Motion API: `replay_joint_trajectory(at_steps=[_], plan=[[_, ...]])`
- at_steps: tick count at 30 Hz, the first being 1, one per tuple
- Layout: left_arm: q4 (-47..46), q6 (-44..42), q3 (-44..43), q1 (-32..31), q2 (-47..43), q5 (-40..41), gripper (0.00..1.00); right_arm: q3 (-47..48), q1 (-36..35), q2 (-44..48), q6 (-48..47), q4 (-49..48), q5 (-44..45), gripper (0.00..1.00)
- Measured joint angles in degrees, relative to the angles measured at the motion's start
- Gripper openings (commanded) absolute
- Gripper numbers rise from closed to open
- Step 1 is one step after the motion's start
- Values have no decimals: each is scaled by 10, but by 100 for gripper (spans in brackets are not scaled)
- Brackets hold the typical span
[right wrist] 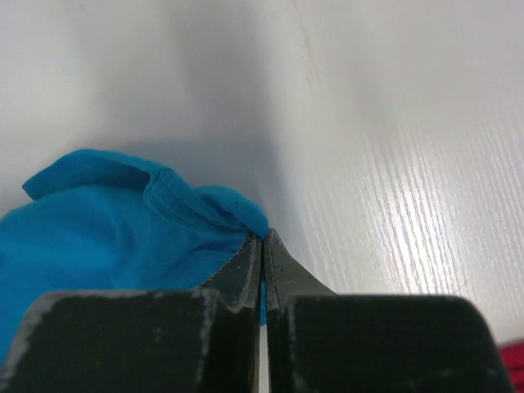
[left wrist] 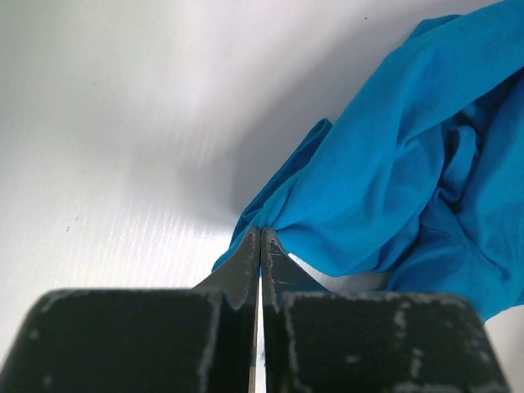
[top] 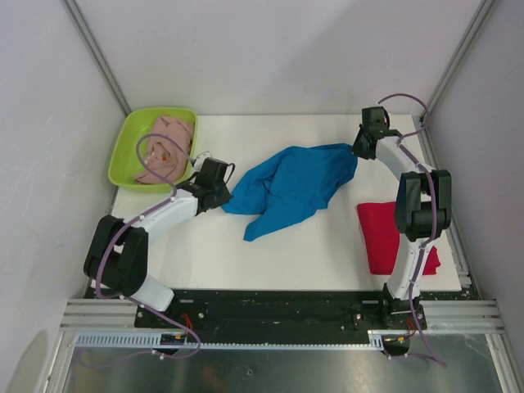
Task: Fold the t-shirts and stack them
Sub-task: Flatten out the tshirt
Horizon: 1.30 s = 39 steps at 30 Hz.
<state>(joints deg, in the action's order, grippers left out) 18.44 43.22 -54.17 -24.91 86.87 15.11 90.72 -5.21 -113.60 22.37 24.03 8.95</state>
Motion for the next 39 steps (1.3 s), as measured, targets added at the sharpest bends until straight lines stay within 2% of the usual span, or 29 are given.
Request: replay_joint_trajectory(at_steps=[4, 9, 11, 13, 14, 16, 18, 20, 24, 27, 33, 39], plan=[[7, -2, -1, 7, 0, 2, 0, 37, 3, -26, 0, 29, 2, 0], [24, -3, -6, 30, -7, 14, 0, 156, 8, -89, 0, 63, 9, 0], [33, -4, -6, 45, -21, 22, 0, 197, 7, -112, 0, 67, 12, 3], [39, -7, -6, 58, -37, 28, 0, 235, 4, -136, -1, 72, 13, 15], [40, -7, -6, 64, -44, 29, 0, 255, 1, -149, -2, 79, 13, 24], [42, -8, -7, 73, -54, 32, 0, 301, -7, -177, -5, 95, 15, 48], [45, -8, -8, 79, -54, 33, 0, 341, -15, -202, -8, 111, 18, 66], [50, -8, -9, 81, -50, 32, 0, 363, -24, -210, -13, 126, 24, 73], [58, -8, -26, 81, -35, 31, 0, 354, -38, -191, -14, 159, 28, 74], [59, -8, -40, 81, -30, 28, 0, 265, -43, -123, 0, 159, 20, 71], [59, -8, -52, 81, -24, 22, 0, -53, -39, 104, 63, 121, -37, 64], [61, -11, -52, 81, -20, 16, 0, -249, -60, 210, 114, 78, -65, 59]])
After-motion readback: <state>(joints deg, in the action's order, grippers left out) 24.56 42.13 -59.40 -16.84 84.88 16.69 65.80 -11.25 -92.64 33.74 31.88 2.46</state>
